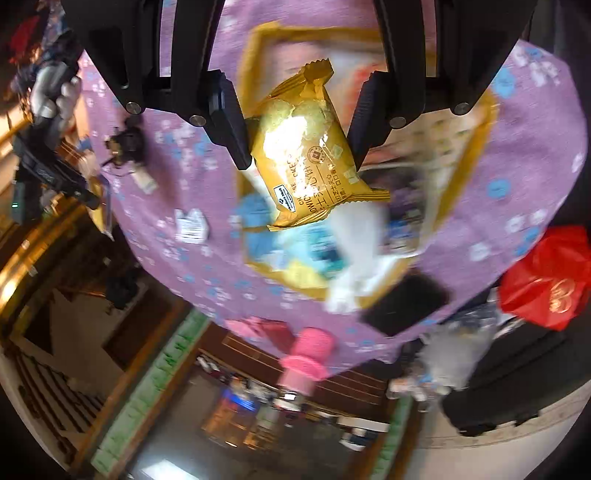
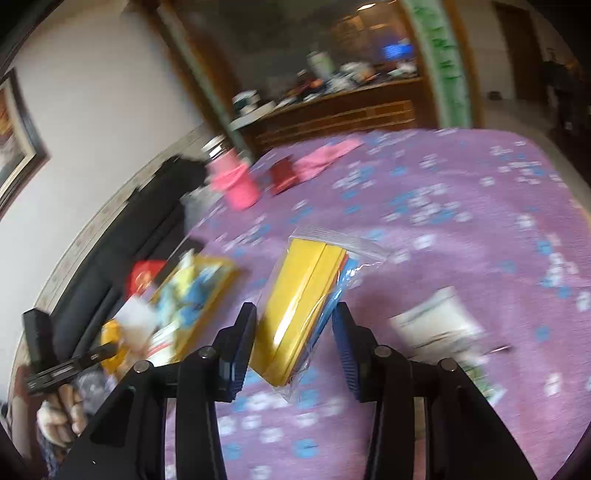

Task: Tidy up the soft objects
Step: 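Carry both yellow packs to the box and release them inside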

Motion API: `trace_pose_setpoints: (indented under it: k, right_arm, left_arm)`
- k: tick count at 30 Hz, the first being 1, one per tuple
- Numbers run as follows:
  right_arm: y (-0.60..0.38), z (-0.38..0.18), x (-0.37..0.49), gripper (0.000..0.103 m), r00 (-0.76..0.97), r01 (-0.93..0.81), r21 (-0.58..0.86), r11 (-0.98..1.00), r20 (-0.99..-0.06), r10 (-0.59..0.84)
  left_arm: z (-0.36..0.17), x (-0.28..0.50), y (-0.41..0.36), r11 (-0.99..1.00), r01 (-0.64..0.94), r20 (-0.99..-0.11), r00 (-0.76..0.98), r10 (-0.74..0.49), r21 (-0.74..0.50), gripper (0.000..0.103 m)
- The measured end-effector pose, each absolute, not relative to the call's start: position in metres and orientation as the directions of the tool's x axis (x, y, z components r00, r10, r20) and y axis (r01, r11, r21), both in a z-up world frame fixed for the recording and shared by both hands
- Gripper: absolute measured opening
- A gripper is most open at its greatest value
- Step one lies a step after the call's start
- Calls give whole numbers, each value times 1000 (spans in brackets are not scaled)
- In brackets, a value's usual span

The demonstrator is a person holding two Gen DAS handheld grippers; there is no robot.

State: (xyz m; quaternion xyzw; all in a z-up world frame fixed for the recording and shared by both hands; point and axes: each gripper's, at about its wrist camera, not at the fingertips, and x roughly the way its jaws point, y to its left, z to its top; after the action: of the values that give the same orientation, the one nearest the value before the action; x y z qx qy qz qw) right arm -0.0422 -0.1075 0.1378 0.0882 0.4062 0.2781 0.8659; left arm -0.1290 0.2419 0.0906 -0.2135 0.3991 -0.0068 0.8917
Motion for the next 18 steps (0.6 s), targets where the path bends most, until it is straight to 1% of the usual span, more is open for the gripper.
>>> trace_pose_setpoints:
  k: [4, 7, 8, 10, 13, 16, 18]
  right_arm:
    - [-50, 129, -63, 41, 421, -488, 406, 772, -666, 616]
    - [-6, 121, -81, 41, 359, -547, 400, 735, -681, 638]
    - [9, 119, -86, 41, 338, -567, 397, 722, -688, 643]
    - [37, 114, -96, 42, 305, -599, 382, 704, -704, 642]
    - [72, 105, -109, 42, 257, -648, 356, 673, -729, 634]
    - [97, 96, -118, 42, 221, -682, 335, 650, -752, 620]
    - [111, 87, -121, 42, 197, -696, 325, 641, -772, 605]
  left_arm:
    - [68, -134, 257, 908, -207, -731, 668, -140, -363, 55]
    - [54, -133, 264, 926, -248, -755, 653, -58, -286, 56]
    - [49, -132, 267, 930, -260, -762, 646, -32, -260, 58]
    - [41, -132, 271, 929, -267, -770, 638, -29, -256, 59]
    - [40, -137, 274, 927, -250, -753, 656, -49, -278, 60]
    - [51, -147, 278, 927, -238, -721, 692, -46, -288, 64]
    - [62, -156, 280, 929, -243, -692, 721, -19, -278, 70]
